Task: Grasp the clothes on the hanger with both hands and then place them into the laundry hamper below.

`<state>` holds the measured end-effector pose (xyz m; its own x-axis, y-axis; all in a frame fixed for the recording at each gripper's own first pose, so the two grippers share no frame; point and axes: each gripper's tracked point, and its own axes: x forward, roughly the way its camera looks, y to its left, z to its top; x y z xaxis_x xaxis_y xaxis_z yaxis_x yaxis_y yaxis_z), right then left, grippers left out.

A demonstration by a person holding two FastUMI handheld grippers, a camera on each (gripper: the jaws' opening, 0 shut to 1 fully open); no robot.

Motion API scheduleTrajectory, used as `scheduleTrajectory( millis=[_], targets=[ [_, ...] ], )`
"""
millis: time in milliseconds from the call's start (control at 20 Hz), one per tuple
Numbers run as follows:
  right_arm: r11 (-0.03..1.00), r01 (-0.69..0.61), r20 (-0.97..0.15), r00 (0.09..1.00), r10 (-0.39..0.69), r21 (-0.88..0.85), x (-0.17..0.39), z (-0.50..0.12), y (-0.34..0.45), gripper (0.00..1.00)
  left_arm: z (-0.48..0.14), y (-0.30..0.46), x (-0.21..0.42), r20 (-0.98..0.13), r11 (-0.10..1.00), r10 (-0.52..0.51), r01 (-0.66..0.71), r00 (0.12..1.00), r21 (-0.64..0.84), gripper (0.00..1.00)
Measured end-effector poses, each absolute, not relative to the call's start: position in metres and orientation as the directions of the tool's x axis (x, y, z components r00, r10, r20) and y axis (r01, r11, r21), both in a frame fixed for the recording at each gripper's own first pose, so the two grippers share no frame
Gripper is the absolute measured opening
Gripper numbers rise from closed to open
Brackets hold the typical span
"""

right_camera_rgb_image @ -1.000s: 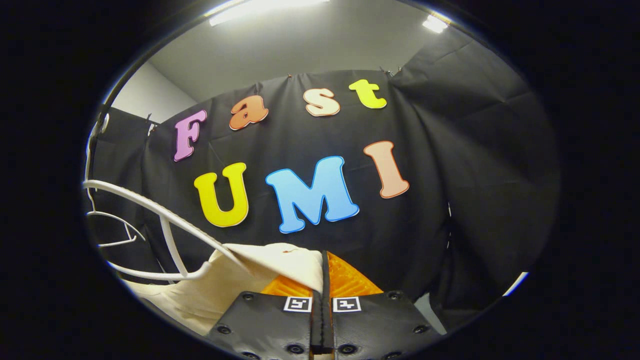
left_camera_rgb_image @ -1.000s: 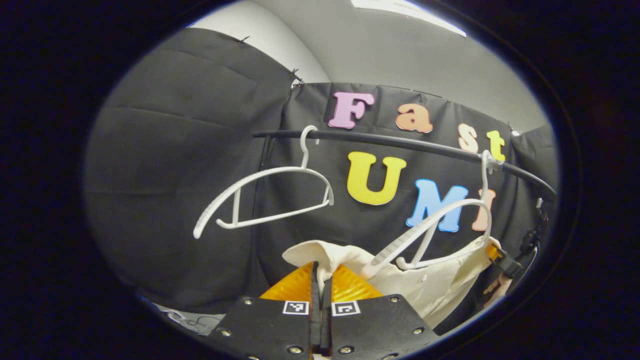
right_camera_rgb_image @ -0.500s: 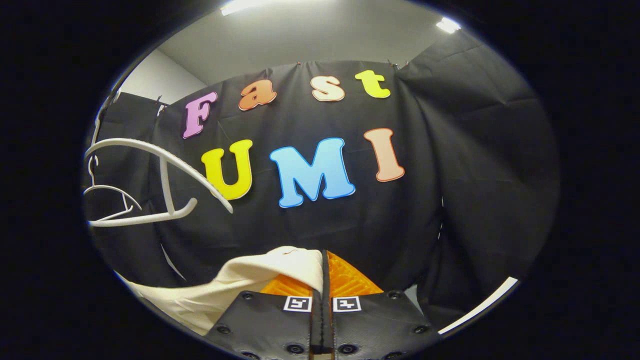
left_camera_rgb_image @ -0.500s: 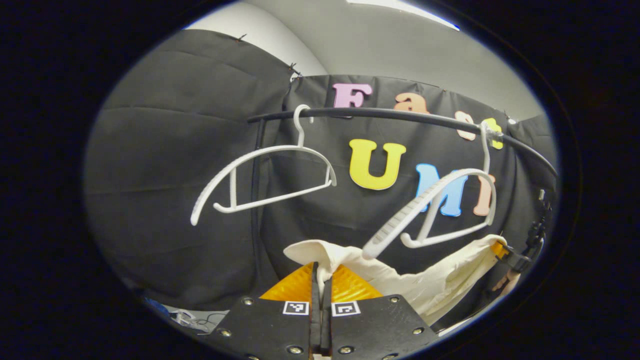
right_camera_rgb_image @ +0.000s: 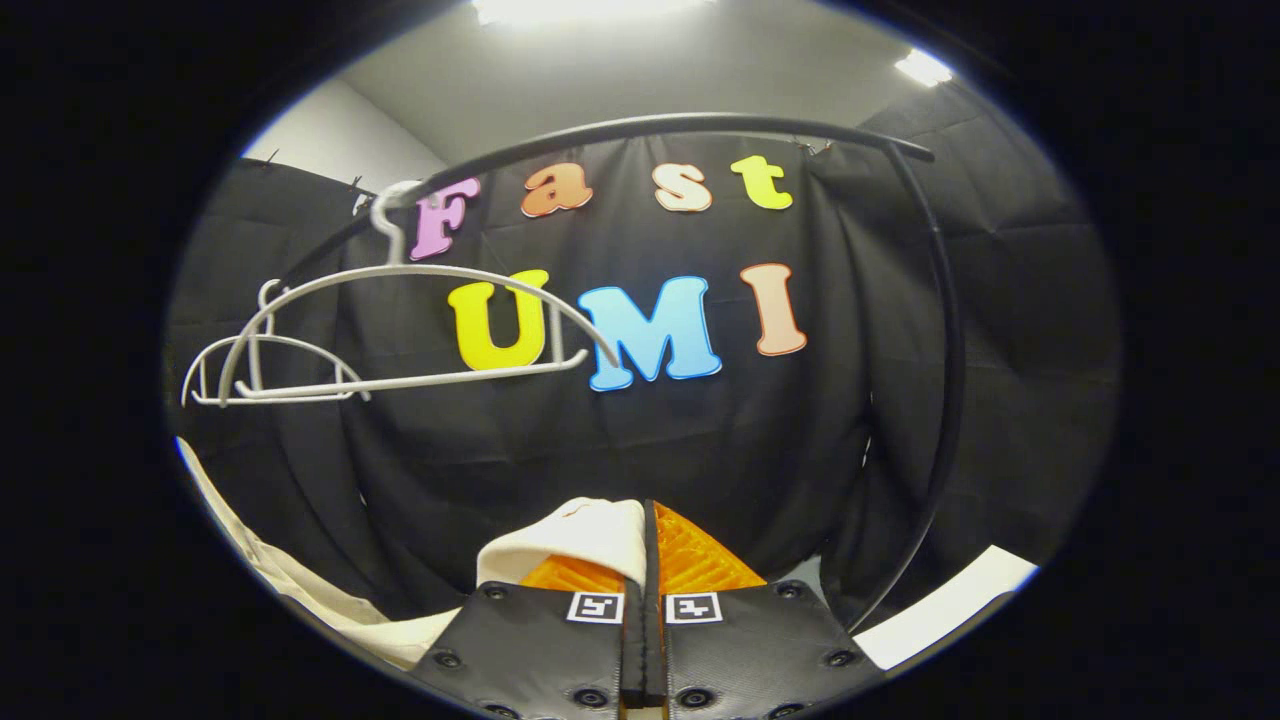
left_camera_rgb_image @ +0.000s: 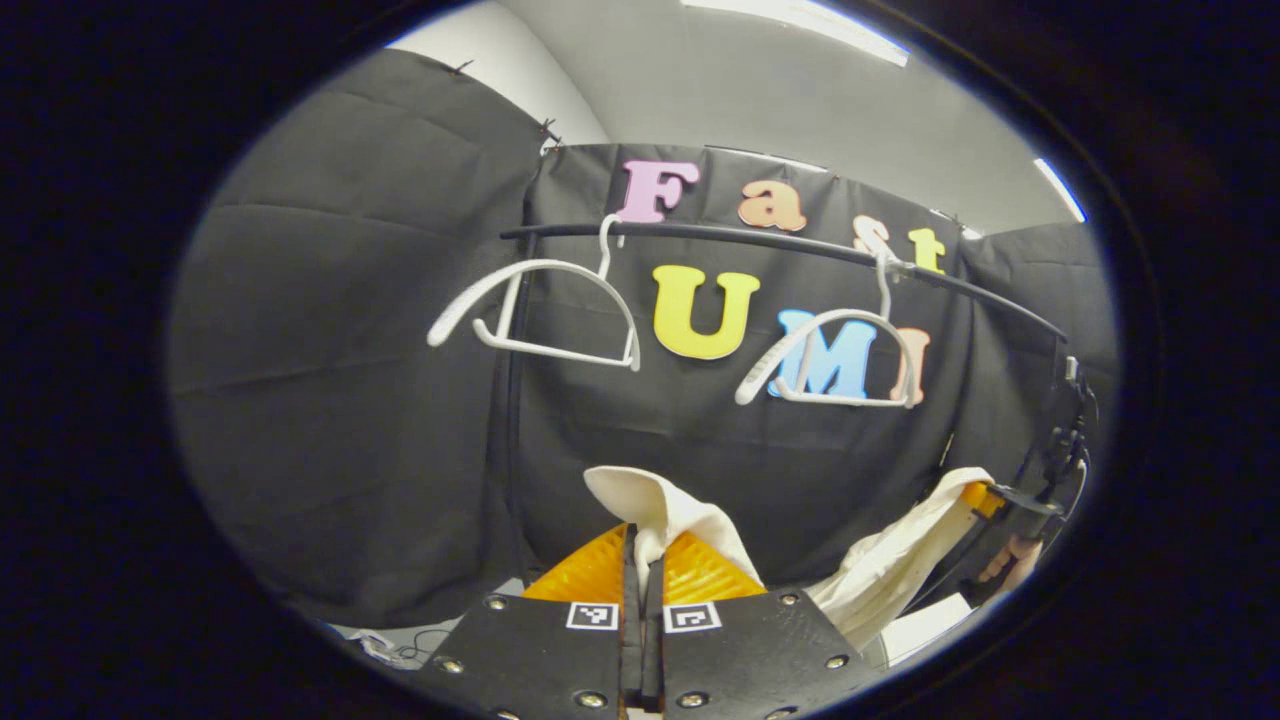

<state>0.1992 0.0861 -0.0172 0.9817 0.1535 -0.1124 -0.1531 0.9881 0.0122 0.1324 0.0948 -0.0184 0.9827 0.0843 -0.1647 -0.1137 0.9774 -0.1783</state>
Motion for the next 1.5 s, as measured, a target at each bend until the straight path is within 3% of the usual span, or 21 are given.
scheduleTrajectory(
  millis=[400, 600, 1050, 1250, 1450, 1500],
  targets=[
    [0.925, -0.376, -0.102, 0.919, 0.380, 0.052, 0.099, 0.008, 0.214, 0.01, 0.018, 0.059, 0.111, -0.081, 0.985, -0.107, 0.094, 0.991, -0.144, 0.01],
    [0.884, -0.462, -0.154, 0.870, 0.468, 0.073, 0.072, -0.016, 0.263, 0.01, -0.001, 0.052, 0.106, -0.086, 0.974, -0.149, 0.131, 0.985, -0.183, 0.02],
    [0.872, -0.479, -0.438, 0.765, 0.472, 0.101, 0.061, -0.163, 0.274, 0.01, -0.164, 0.085, 0.104, -0.290, 0.951, -0.138, 0.045, 0.947, -0.306, 0.01],
    [0.869, -0.478, -0.552, 0.693, 0.464, 0.130, 0.055, -0.234, 0.269, 0.02, -0.237, 0.054, 0.105, -0.370, 0.946, -0.221, 0.106, 0.902, -0.307, 0.02],
    [0.884, -0.450, -0.654, 0.631, 0.417, 0.130, 0.061, -0.316, 0.250, 0.01, -0.322, 0.046, 0.110, -0.468, 0.949, -0.217, 0.072, 0.857, -0.308, 0.02],
    [0.889, -0.440, -0.686, 0.608, 0.400, 0.128, 0.061, -0.337, 0.244, 0.05, -0.346, 0.045, 0.114, -0.496, 0.955, -0.204, 0.060, 0.844, -0.291, 0.02]
  ],
)
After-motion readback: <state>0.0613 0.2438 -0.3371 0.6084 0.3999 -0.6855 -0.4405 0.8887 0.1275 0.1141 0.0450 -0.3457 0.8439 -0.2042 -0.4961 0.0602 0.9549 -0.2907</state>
